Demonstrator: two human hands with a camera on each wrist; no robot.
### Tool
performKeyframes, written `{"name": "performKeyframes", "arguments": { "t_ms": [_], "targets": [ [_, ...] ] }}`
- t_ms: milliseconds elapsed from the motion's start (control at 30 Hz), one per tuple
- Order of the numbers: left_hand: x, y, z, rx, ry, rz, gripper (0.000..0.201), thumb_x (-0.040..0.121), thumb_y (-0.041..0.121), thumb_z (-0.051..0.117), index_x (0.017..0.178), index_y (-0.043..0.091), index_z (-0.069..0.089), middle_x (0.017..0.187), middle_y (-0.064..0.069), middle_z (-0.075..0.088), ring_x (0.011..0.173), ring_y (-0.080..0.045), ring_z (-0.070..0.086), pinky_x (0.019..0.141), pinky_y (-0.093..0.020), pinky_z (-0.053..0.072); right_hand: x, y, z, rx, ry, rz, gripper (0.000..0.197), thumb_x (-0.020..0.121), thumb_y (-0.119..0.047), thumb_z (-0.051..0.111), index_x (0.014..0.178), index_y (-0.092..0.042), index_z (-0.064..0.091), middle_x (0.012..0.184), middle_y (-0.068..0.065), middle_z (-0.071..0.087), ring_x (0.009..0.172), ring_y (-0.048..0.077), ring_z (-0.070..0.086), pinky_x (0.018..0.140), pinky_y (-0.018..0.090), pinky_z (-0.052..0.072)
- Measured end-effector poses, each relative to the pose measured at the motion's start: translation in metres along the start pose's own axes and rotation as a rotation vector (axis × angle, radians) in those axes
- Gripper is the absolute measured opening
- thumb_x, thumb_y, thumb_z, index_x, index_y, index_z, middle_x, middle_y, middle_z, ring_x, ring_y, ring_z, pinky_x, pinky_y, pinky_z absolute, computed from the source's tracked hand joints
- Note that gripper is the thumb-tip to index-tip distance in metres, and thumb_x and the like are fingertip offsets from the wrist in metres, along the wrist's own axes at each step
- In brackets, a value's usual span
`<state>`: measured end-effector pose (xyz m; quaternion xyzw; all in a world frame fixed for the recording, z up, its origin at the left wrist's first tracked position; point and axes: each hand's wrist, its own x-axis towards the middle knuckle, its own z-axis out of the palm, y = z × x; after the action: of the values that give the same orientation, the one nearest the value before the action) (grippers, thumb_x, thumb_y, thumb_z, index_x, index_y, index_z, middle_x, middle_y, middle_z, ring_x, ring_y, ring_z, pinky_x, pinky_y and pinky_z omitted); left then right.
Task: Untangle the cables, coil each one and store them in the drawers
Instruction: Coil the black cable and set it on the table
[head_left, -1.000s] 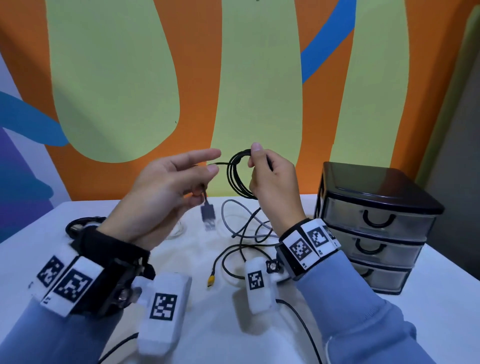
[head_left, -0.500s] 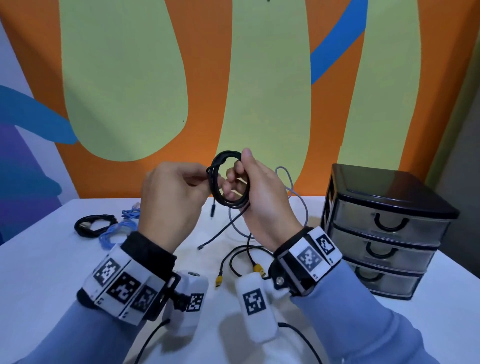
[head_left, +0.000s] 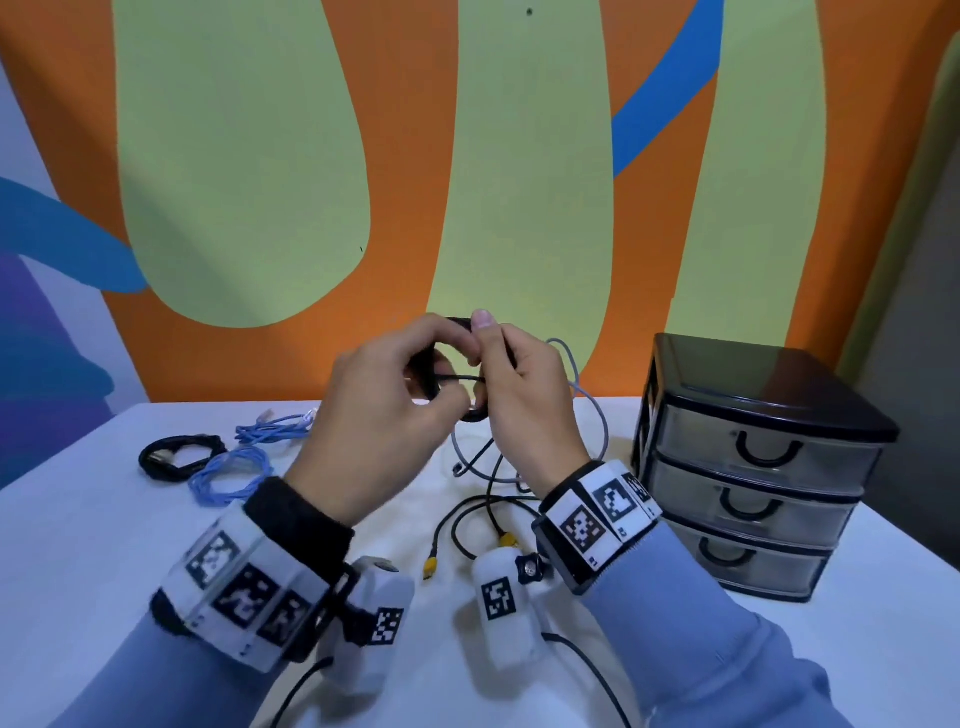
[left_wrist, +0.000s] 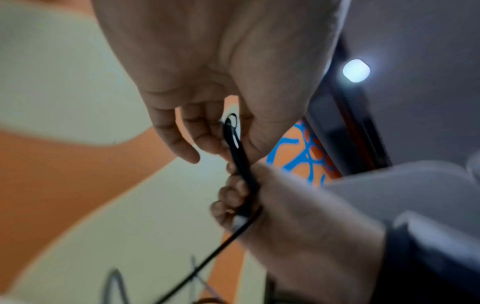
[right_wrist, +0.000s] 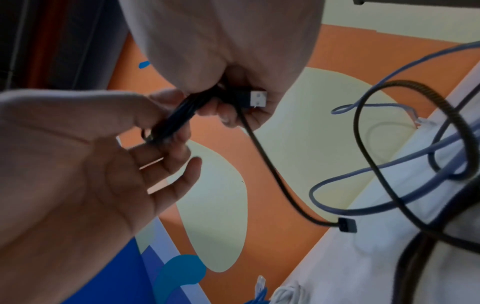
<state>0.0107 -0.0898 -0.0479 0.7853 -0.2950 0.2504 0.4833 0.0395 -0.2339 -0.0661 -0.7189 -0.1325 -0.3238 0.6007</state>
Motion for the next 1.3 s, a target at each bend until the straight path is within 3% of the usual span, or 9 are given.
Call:
{"name": "performKeyframes", "arguments": {
  "t_ms": [200, 300, 433, 567, 767, 933, 1000, 1100, 1300],
  "targets": [
    [-0.001, -0.01, 0.003, 0.247, 0.11, 0.131, 0.014, 0.092, 0.024, 0.076, 0.097, 0.036, 0.079, 0.091, 0.013, 0.067, 0.085, -0.014, 0.066, 0.08, -0.046, 0.058, 0.0, -0.003, -0.005, 0.078, -0.049, 0.022, 0.051, 0.111, -0.038, 0.048, 0.074, -0.004, 0.054, 0.059, 0.003, 0.049, 0.056, 0.018, 0.05, 0.062, 0.049, 0.05],
    [0.002, -0.014, 0.002, 0.021, 0.208, 0.058, 0.016, 0.092, 0.025, 0.081, 0.097, 0.04, 0.08, 0.111, 0.005, 0.051, 0.099, -0.015, 0.062, 0.09, -0.041, 0.058, 0.002, -0.003, -0.006, 0.102, -0.011, 0.047, 0.05, 0.111, -0.038, 0.047, 0.077, -0.003, 0.055, 0.062, -0.004, 0.055, 0.061, 0.016, 0.053, 0.064, 0.042, 0.049],
    [0.007, -0.006, -0.004, -0.403, 0.274, -0.095, 0.009, 0.096, 0.02, 0.077, 0.102, 0.027, 0.08, 0.092, -0.005, 0.06, 0.079, -0.019, 0.05, 0.074, -0.037, 0.046, 0.001, -0.005, -0.007, 0.137, -0.005, 0.147, 0.047, 0.112, -0.039, 0.044, 0.081, -0.005, 0.052, 0.069, 0.006, 0.052, 0.053, 0.021, 0.049, 0.048, 0.029, 0.039],
    [0.008, -0.002, -0.012, -0.64, 0.162, -0.244, 0.01, 0.098, 0.004, 0.068, 0.103, 0.009, 0.075, 0.082, -0.008, 0.069, 0.071, -0.023, 0.058, 0.068, -0.03, 0.051, 0.001, -0.008, -0.009, 0.208, 0.079, 0.175, 0.045, 0.112, -0.041, 0.043, 0.084, -0.006, 0.044, 0.071, 0.01, 0.038, 0.047, 0.02, 0.035, 0.042, 0.027, 0.03],
    [0.008, -0.003, -0.024, -0.599, -0.051, -0.197, 0.035, 0.095, -0.017, 0.051, 0.114, 0.0, 0.076, 0.108, -0.02, 0.079, 0.101, -0.03, 0.076, 0.09, -0.029, 0.061, 0.003, -0.012, -0.011, 0.357, 0.185, 0.16, 0.042, 0.112, -0.041, 0.043, 0.084, -0.01, 0.045, 0.072, 0.011, 0.035, 0.052, 0.02, 0.029, 0.043, 0.028, 0.025],
    [0.006, 0.003, -0.027, -0.772, -0.054, -0.249, 0.036, 0.107, 0.016, 0.045, 0.115, -0.005, 0.074, 0.111, -0.025, 0.077, 0.107, -0.036, 0.076, 0.094, -0.034, 0.061, 0.001, -0.019, -0.01, 0.384, 0.199, 0.136, 0.043, 0.112, -0.04, 0.044, 0.081, -0.01, 0.043, 0.068, 0.011, 0.037, 0.05, 0.019, 0.032, 0.042, 0.024, 0.03],
    [0.005, 0.004, -0.024, -0.668, -0.02, -0.22, 0.033, 0.097, 0.028, 0.063, 0.111, 0.002, 0.076, 0.104, -0.02, 0.08, 0.096, -0.031, 0.077, 0.085, -0.035, 0.062, 0.0, -0.022, -0.011, 0.37, 0.204, 0.109, 0.042, 0.112, -0.04, 0.044, 0.083, -0.009, 0.044, 0.069, 0.012, 0.04, 0.05, 0.02, 0.035, 0.042, 0.024, 0.032],
    [0.006, -0.004, -0.022, -0.445, 0.017, -0.154, 0.03, 0.086, 0.015, 0.079, 0.115, 0.009, 0.075, 0.094, -0.012, 0.082, 0.089, -0.031, 0.078, 0.072, -0.042, 0.053, -0.002, -0.024, -0.011, 0.387, 0.196, 0.092, 0.042, 0.112, -0.041, 0.043, 0.085, -0.008, 0.046, 0.068, 0.013, 0.042, 0.049, 0.021, 0.04, 0.042, 0.025, 0.033],
    [0.006, -0.023, -0.013, 0.122, 0.333, -0.018, 0.006, 0.094, 0.025, 0.08, 0.099, 0.027, 0.081, 0.096, 0.005, 0.077, 0.089, -0.013, 0.071, 0.084, -0.041, 0.059, -0.006, -0.025, 0.004, 0.44, 0.081, 0.076, 0.037, 0.113, -0.034, 0.042, 0.085, -0.01, 0.046, 0.064, 0.002, 0.056, 0.049, 0.022, 0.058, 0.046, 0.031, 0.047]
  ]
}}
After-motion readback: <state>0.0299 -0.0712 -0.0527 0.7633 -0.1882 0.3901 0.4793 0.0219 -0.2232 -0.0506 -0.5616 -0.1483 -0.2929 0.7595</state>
